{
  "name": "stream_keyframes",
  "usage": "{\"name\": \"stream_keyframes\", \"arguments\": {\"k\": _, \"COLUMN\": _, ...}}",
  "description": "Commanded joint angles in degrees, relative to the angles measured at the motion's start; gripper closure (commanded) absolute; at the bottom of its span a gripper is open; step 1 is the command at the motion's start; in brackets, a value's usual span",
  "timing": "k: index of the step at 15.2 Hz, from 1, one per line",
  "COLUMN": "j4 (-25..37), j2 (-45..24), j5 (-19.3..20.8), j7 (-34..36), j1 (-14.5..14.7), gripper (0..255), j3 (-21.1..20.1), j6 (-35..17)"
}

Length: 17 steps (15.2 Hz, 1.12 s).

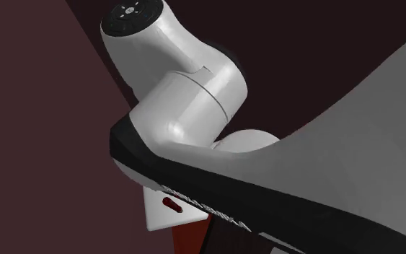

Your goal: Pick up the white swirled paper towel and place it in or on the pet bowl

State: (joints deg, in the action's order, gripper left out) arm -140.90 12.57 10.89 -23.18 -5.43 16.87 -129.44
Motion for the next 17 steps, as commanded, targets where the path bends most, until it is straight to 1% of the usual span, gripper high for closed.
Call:
{"name": "stream_keyframes", "arguments": {"k": 1, "j4": 1.77, "j2": -4.37, "j5": -1.56, "j7": -2.62, "j1": -0.06, "gripper": 0, "j3": 1.46, "j6": -3.30}}
{"name": "stream_keyframes", "arguments": {"k": 4, "j4": 5.06, "j2": -11.28, "j5": -5.22, "j7": -7.23, "j1": -0.36, "gripper": 0, "j3": 3.12, "j6": -7.56}}
{"name": "stream_keyframes", "arguments": {"k": 8, "j4": 10.63, "j2": -20.71, "j5": -11.82, "j7": -14.22, "j1": -1.80, "gripper": 0, "j3": 3.73, "j6": -11.81}}
{"name": "stream_keyframes", "arguments": {"k": 11, "j4": 15.70, "j2": -27.69, "j5": -16.95, "j7": -19.31, "j1": -4.00, "gripper": 0, "j3": 2.81, "j6": -13.82}}
{"name": "stream_keyframes", "arguments": {"k": 14, "j4": 21.51, "j2": -34.47, "j5": -21.27, "j7": -23.61, "j1": -6.93, "gripper": 0, "j3": 1.04, "j6": -14.93}}
{"name": "stream_keyframes", "arguments": {"k": 17, "j4": 22.41, "j2": -36.56, "j5": -22.27, "j7": -24.45, "j1": -7.75, "gripper": 0, "j3": 0.27, "j6": -16.12}}
